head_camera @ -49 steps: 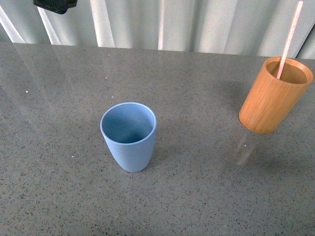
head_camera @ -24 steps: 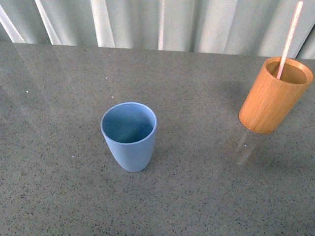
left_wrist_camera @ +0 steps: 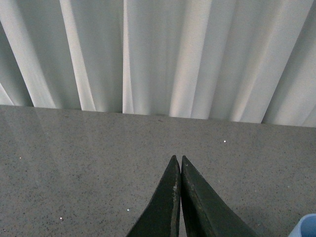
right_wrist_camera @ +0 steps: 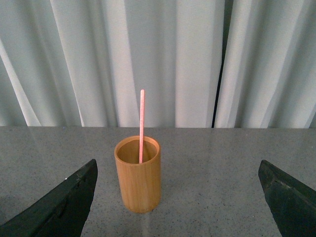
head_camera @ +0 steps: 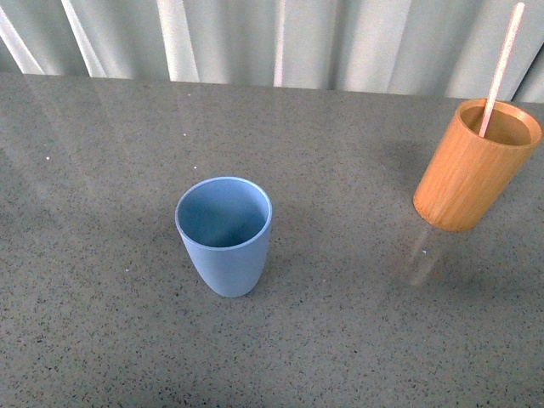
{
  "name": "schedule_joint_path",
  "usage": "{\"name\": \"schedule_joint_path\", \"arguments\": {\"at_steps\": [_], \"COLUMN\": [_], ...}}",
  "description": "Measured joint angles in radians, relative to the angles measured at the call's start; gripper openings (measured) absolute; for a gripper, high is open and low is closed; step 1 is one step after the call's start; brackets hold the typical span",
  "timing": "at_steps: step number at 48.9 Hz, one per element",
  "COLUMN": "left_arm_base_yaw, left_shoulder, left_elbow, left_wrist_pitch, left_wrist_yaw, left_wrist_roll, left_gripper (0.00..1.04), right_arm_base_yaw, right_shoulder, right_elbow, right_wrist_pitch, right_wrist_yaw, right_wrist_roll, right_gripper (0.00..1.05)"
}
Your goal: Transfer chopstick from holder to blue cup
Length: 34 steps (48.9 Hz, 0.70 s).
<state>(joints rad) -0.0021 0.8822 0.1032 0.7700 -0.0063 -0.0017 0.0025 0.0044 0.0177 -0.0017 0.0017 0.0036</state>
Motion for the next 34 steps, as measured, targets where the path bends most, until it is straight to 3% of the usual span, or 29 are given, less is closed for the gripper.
{"name": "schedule_joint_path", "arguments": {"at_steps": [12, 34], "left_arm_base_yaw": [0.000, 0.000], "left_shoulder": [-0.117, -0.417], "left_elbow": [-0.077, -0.085], "left_wrist_pitch": [-0.031, -0.307], "left_wrist_yaw": [0.005, 0.004], "left_wrist_roll": [0.000, 0.000], "left_gripper": [0.04, 0.04], "right_arm_base_yaw": [0.000, 0.000], "right_shoulder": [0.000, 0.000], "right_elbow": [0.000, 0.000], "right_wrist_pitch": [0.000, 0.000], "right_wrist_yaw": [0.000, 0.000], "right_wrist_roll": [0.000, 0.000], "right_gripper": [0.95, 0.95]}}
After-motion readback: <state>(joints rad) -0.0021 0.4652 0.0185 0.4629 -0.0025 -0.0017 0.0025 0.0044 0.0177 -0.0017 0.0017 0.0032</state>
